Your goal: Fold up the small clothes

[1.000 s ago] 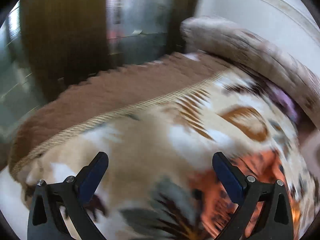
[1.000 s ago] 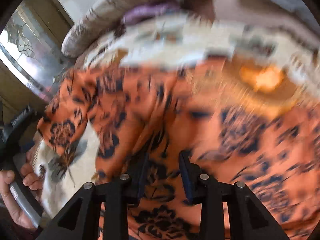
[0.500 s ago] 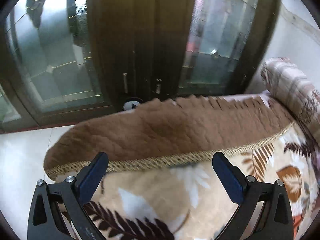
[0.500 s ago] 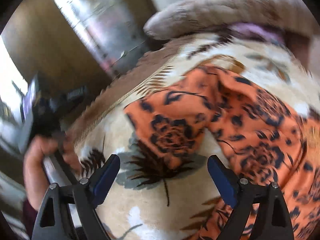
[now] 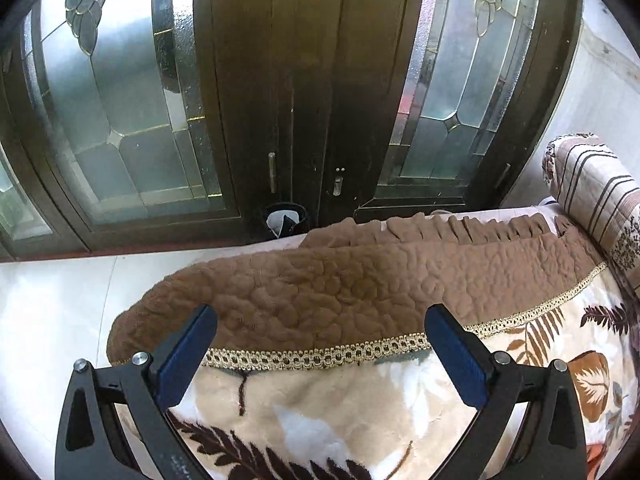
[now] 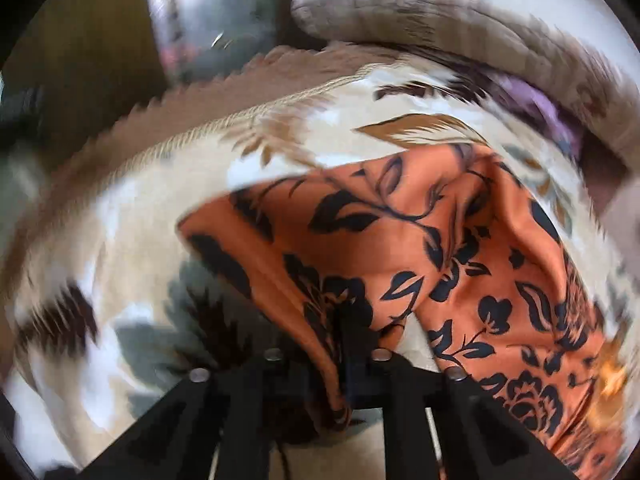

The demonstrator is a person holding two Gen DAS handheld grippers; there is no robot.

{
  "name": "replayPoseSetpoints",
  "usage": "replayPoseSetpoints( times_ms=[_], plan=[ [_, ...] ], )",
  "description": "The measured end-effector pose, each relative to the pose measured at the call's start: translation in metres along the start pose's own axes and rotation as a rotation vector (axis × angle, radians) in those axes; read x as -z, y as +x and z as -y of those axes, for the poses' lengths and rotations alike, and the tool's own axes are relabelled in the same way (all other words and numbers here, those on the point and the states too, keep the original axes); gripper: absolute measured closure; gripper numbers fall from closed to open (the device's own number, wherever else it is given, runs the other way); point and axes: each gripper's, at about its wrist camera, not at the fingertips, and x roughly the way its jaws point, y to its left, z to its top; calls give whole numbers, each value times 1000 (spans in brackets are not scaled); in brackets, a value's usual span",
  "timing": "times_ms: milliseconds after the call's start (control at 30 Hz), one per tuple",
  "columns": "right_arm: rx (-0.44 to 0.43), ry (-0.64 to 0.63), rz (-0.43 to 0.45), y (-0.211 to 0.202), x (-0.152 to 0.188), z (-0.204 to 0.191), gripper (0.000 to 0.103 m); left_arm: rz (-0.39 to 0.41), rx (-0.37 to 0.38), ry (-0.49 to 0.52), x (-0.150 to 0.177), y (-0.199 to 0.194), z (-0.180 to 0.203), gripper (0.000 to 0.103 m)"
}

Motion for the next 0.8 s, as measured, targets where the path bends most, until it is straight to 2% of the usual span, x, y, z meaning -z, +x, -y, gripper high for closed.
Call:
replayPoseSetpoints(
  times_ms=[100, 200, 267, 367, 467, 633, 800],
  plan=[
    [-86, 77, 112, -51, -19, 15, 97, 5, 11, 6, 1, -3, 3, 0],
    [-248, 167, 282, -126, -43, 37, 97, 18, 26, 53, 6, -9, 15, 0],
    [-325, 195, 407, -183, -56, 52, 97, 23, 39, 94, 10, -13, 24, 0],
    [-385, 234, 560, -251, -61, 78, 97, 34, 63, 162, 17, -20, 40, 0],
    [-370, 268, 650, -294, -51, 109, 97, 47, 115, 232, 28, -30, 58, 0],
    [-297, 378, 637, -309, -1, 172, 97, 92, 219, 388, 56, -55, 96, 0],
    [-197, 539, 544, -290, 77, 253, 97, 134, 338, 554, 96, -88, 131, 0]
  ],
)
